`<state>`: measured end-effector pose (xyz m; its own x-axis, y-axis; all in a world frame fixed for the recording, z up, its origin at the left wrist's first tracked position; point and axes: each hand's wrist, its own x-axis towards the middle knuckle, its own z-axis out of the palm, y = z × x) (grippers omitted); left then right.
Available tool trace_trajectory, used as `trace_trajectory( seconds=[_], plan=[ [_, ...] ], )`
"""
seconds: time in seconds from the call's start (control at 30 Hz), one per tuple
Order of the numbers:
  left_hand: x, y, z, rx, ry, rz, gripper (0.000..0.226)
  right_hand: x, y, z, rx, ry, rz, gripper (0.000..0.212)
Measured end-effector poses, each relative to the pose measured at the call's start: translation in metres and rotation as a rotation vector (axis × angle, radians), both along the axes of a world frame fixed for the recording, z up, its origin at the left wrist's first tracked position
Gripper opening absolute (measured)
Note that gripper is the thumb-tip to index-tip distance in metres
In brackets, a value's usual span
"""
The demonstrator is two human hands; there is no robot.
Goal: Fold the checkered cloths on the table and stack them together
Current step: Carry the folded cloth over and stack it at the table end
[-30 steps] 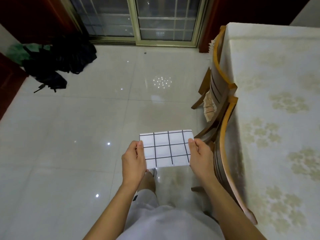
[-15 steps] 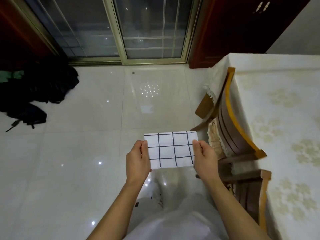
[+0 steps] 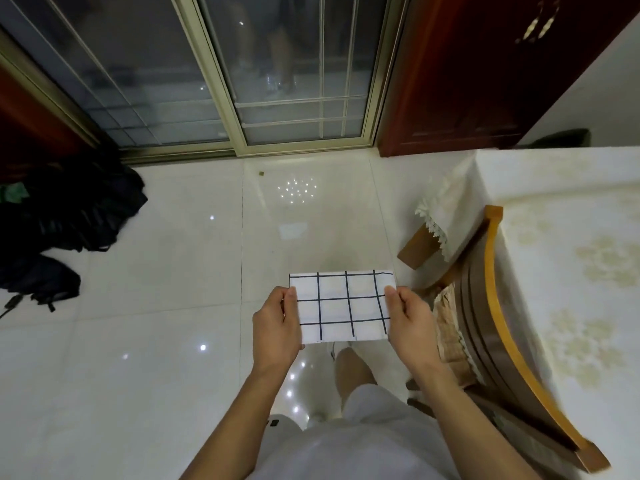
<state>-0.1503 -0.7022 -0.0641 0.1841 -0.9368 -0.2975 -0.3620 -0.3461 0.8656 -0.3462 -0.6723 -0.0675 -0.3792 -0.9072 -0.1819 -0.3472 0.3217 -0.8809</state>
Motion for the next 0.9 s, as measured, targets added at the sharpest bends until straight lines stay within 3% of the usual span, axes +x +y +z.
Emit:
trace_trajectory(
  seconds=[0.4, 0.9],
  plan=[
    [-0.088, -0.238, 0.008, -0.033, -0.062, -0.05, 0.033, -0.085, -0.235, -0.006, 0.02, -0.017, -0.061, 0.043],
    [-0.168, -0.423, -0.007, -0.046, -0.122, -0.196, 0.029, -0.16, -0.392, -0.01, 0.062, -0.016, -0.211, 0.043]
  ],
)
